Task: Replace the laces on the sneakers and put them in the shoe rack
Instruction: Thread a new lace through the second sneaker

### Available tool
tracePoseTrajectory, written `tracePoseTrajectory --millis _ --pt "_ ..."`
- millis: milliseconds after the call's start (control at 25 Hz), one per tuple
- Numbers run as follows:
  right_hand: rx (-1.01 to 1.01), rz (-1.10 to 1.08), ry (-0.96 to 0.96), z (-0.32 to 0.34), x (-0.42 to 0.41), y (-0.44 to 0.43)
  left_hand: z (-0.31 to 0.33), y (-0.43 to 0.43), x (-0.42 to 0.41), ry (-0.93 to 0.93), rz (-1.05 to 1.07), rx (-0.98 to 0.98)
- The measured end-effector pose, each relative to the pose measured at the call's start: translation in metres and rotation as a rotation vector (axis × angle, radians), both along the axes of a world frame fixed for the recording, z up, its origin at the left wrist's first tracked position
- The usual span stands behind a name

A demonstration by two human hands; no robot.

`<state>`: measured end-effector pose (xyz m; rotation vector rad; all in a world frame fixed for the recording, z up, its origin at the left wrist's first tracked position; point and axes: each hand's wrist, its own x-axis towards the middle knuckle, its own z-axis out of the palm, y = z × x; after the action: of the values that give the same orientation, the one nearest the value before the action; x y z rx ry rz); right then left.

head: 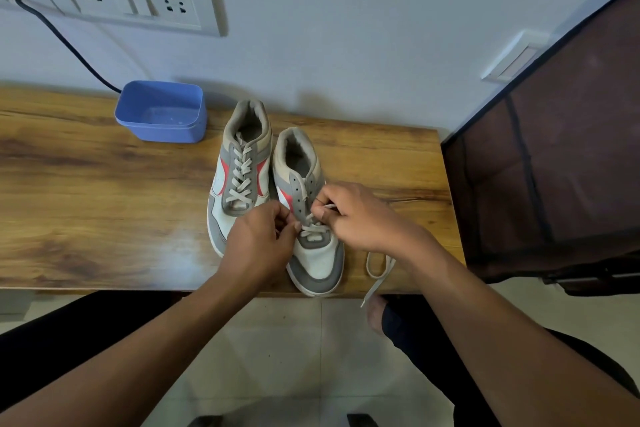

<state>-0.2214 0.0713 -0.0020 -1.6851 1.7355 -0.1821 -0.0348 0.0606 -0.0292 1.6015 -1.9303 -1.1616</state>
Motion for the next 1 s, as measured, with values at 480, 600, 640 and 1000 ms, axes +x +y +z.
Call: tracePoseTrajectory --millis 480,600,640,1000 --pt "-0.02 -0.123 -0.104 0.0 -0.002 0.002 -0.004 -0.044 0.01 -0.165 -0.64 -0.562" --pt "0.021 -0.071 -0.09 0.006 0.001 0.005 -0.004 -0.043 0.009 -0.208 -0.624 -0.59" --pt "0.035 -0.069 -0.094 0.007 0.001 0.005 -0.005 -0.041 0.009 -0.218 -0.627 -0.598" --pt "0.05 -0.112 -0.129 0.011 -0.012 0.004 -0.009 -0.037 0.008 -0.25 -0.684 -0.647"
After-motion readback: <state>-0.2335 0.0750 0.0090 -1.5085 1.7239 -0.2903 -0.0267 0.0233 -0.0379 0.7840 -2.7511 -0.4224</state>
